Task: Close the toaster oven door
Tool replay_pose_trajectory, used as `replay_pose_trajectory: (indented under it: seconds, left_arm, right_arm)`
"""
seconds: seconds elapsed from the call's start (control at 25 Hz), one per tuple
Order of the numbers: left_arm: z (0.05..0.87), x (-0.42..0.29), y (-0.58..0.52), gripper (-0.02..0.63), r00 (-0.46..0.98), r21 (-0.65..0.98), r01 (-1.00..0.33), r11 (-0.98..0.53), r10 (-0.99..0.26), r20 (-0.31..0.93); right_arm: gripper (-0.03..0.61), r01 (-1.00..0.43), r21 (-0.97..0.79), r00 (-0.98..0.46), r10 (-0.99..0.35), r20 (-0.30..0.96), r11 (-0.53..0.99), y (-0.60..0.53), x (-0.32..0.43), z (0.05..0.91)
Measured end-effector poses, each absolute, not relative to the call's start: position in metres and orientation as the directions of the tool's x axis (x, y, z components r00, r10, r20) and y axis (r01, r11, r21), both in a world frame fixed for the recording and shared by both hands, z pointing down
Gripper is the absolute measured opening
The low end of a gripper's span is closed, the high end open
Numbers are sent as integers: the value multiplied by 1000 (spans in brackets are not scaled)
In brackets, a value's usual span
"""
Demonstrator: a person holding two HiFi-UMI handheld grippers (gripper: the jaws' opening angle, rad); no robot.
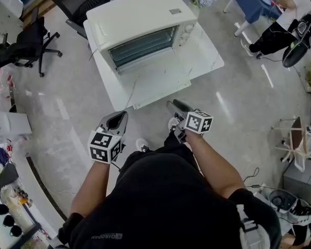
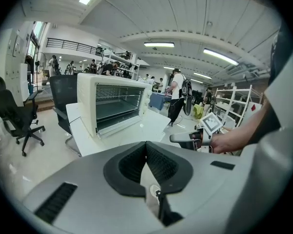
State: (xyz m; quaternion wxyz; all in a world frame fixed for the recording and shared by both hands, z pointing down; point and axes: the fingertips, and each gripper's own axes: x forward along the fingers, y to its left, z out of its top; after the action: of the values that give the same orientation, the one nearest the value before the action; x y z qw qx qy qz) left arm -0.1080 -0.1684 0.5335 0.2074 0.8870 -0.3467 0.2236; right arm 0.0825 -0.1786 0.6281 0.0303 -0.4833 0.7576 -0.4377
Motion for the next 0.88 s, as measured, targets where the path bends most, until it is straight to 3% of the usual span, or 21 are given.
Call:
replay_pose_trajectory:
  seconds: [0.6,0.88]
  left_arm:
    - [545,-118,-173,3,549,199,-807,-556,-581,601]
    - [552,-114,-168,3,517,202,-830,-519,-582,628]
  right_arm:
    - [190,-721,-692,-495,-682,538,-23,-202,127,738]
    - [190,-675,-732,-503,-666,552,-97,-214,136,767]
